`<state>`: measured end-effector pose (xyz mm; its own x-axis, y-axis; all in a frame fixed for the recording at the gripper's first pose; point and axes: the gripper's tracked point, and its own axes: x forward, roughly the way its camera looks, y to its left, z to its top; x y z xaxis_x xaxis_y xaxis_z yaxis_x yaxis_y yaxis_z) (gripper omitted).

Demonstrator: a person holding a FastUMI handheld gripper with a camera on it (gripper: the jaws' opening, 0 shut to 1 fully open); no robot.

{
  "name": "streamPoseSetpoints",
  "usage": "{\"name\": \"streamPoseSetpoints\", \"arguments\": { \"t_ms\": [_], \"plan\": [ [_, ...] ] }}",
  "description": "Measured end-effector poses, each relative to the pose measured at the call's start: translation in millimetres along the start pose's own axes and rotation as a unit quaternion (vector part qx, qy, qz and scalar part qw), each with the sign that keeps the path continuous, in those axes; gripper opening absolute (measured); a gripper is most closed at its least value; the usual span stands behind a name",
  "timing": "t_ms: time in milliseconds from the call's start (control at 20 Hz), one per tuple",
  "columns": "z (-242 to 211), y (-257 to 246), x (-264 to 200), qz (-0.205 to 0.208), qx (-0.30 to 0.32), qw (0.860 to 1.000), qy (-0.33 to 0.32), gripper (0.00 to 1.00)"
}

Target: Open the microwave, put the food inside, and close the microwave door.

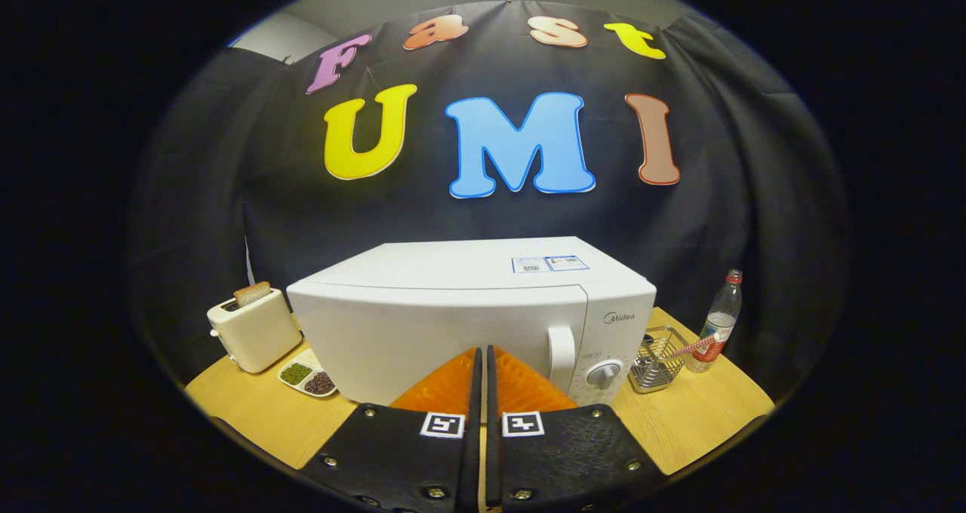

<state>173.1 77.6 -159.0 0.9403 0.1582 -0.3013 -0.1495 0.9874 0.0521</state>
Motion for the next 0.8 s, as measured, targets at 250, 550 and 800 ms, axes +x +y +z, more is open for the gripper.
{"name": "streamPoseSetpoints", "arguments": {
  "t_ms": [250, 550, 800],
  "plan": [
    [24.7, 0.3, -47.2, -0.011, -0.011, 0.999, -0.033, 0.04],
    [41.8, 4.0, -102.9, -0.021, -0.014, 0.998, -0.060, 0.04],
    [43.7, 7.7, -148.5, -0.024, -0.016, 0.997, -0.077, 0.38]
  ]
}}
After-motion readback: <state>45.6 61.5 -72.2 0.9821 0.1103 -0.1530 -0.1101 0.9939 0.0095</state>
